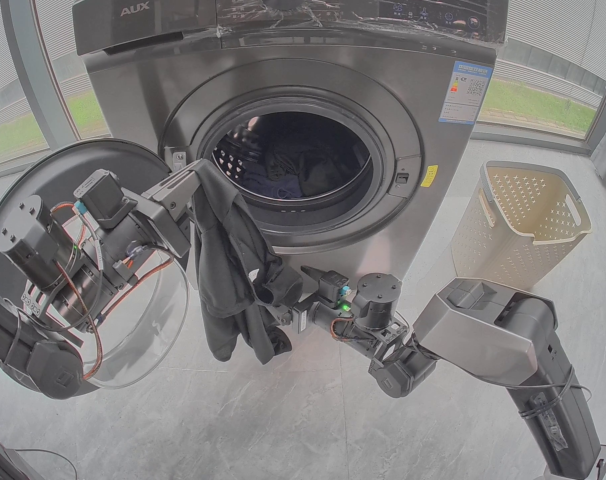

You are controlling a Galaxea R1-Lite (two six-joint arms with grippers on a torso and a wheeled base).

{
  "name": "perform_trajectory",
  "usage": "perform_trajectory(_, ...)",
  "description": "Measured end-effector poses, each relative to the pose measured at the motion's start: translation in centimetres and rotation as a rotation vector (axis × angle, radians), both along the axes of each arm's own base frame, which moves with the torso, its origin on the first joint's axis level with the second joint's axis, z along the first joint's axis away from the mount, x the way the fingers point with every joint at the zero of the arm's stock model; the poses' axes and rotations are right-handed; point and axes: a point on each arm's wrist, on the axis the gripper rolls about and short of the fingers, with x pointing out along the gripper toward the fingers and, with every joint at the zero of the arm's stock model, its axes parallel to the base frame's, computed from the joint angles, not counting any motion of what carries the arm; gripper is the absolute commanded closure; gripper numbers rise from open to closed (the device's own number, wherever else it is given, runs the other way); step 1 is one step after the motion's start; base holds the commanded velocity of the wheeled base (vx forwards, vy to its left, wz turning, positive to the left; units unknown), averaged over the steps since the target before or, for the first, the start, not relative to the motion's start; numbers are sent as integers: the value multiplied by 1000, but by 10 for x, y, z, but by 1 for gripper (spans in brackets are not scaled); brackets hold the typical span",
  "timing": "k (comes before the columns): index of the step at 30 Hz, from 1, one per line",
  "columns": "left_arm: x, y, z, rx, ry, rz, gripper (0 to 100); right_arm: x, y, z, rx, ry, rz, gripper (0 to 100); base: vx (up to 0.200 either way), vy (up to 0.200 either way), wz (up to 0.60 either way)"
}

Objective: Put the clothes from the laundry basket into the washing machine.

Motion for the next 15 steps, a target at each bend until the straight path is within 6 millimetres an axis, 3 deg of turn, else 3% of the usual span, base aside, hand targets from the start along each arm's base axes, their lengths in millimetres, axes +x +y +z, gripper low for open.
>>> perform_trajectory(5, 0, 0, 0, 0, 1, -1, 100, -4, 6, -5, -3, 6, 5, 0, 0, 0, 0)
perform_trajectory(6, 0, 0, 0, 0, 0, -1, 100, -4, 7, -6, -5, 8, 1, 100, 0, 0, 0)
perform_trajectory(15, 0, 0, 1, -1, -1, 1, 100, -6, 4, -10, -3, 5, -6, 100, 0, 0, 0)
